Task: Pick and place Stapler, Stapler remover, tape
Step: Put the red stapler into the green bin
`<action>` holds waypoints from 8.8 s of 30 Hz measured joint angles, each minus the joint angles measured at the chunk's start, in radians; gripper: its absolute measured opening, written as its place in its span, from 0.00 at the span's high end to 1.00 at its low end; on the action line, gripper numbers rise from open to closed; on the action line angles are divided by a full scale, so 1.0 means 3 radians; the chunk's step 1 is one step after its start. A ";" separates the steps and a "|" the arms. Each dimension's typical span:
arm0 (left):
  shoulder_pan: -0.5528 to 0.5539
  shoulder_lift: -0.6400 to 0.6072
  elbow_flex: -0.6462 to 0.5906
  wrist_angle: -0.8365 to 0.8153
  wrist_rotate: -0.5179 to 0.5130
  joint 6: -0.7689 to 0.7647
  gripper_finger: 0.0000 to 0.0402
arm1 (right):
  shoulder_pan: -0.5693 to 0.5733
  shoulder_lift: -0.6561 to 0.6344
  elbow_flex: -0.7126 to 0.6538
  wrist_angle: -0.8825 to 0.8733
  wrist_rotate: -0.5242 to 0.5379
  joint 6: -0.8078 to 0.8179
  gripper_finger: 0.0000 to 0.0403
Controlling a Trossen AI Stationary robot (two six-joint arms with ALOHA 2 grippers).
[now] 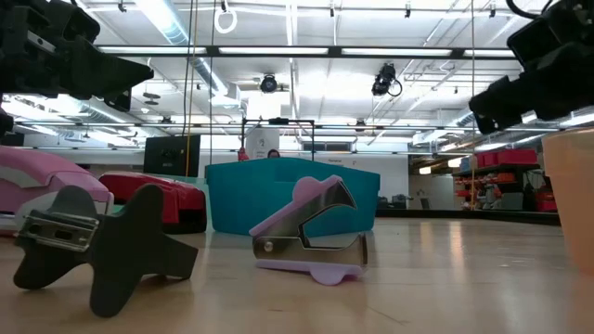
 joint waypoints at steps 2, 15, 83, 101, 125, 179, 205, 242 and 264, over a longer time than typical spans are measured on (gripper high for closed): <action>0.0000 0.0000 -0.0001 0.0001 -0.0001 0.0000 0.93 | -0.0001 -0.0070 -0.0075 0.0007 -0.0036 -0.0001 0.61; -0.0001 0.0000 0.0000 0.0001 0.0000 0.0000 0.93 | -0.0137 -0.0556 -0.0167 -0.0127 -0.0076 -0.0590 0.61; 0.0013 0.0000 0.0000 0.0048 -0.0947 0.0974 0.93 | -0.0848 -0.1444 -0.0161 -0.0129 0.0449 -0.0278 0.61; 0.0011 0.0004 0.0050 0.0728 -0.0215 -0.0818 0.93 | -0.0848 -0.1443 -0.0161 -0.0129 0.0449 -0.0278 0.61; 0.0011 0.1514 0.1784 -0.0432 -0.0184 -0.0732 0.82 | -0.0848 -0.1443 -0.0160 -0.0129 0.0449 -0.0278 0.61; 0.0003 0.3715 0.2852 -0.2215 0.0857 0.0017 0.27 | -0.0848 -0.1443 -0.0160 -0.0129 0.0448 -0.0277 0.61; -0.0193 0.4797 0.2851 -0.2632 0.0178 0.0667 0.23 | -0.0848 -0.1443 -0.0160 -0.0129 0.0449 -0.0277 0.61; -0.0229 0.5154 0.2850 -0.2653 0.0177 0.0610 0.45 | -0.0848 -0.1444 -0.0160 -0.0129 0.0449 -0.0278 0.61; -0.0230 0.5097 0.2850 -0.2753 0.0439 0.0601 0.59 | -0.0848 -0.1444 -0.0160 -0.0129 0.0449 -0.0278 0.61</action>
